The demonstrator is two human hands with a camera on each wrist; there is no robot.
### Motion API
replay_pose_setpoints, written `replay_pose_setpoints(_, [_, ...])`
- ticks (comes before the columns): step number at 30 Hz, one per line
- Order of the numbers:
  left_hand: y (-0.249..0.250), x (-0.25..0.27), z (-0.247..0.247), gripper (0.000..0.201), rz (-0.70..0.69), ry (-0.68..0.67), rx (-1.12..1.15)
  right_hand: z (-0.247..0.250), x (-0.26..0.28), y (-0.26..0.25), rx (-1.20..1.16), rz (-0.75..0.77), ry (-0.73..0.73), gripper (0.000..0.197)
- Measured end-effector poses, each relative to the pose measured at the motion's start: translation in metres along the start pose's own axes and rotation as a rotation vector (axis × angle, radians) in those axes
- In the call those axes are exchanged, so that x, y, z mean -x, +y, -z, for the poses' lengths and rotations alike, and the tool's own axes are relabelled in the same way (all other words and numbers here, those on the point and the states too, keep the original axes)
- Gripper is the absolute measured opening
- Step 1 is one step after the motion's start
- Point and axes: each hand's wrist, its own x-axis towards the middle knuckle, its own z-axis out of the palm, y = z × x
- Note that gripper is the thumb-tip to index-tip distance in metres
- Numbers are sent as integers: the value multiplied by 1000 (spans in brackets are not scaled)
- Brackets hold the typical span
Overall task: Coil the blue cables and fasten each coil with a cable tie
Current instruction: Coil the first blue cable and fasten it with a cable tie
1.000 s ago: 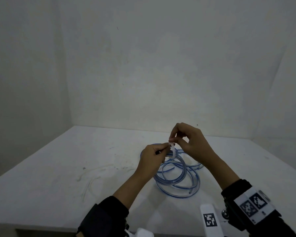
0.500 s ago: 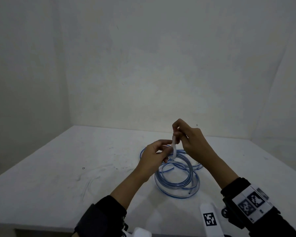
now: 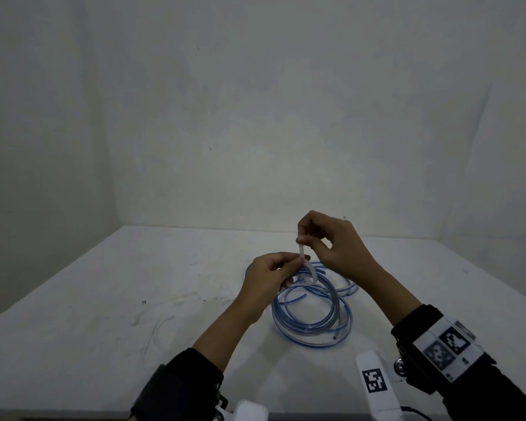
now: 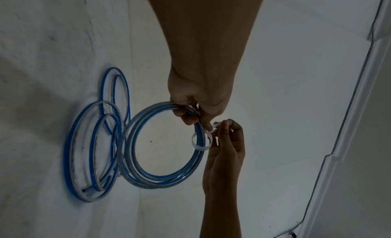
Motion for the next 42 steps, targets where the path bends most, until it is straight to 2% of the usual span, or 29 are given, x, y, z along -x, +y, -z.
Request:
replay_pose_setpoints(8, [1,-2,1,21,66,-60,111,-6,-2,4,35,-55,90,13])
replay_pose_setpoints(15, [-4,-2,0,21,108,-35,145,-2,-5,-4,12,-106,-36,8])
replay_pose_setpoints(20, [-5,-3,-2,18,116,-19,110,-5,-4,-1,15,-127,-56,10])
replay_pose_setpoints(26, [-1,-3,-2,20,125,18,111,-19,-3,11,51,-187,101,16])
replay_pose_setpoints(32, [-3,3,-11,24,177,-34,135,-20,-14,18,4,-283,288,16])
replay_pose_setpoints(37, [1,2,-18,25,179,-23,148,-17,-23,24,-11,-378,301,16])
replay_pose_setpoints(42, [-2,0,-17,19,254,5,177,-18,-23,26,-107,-427,255,13])
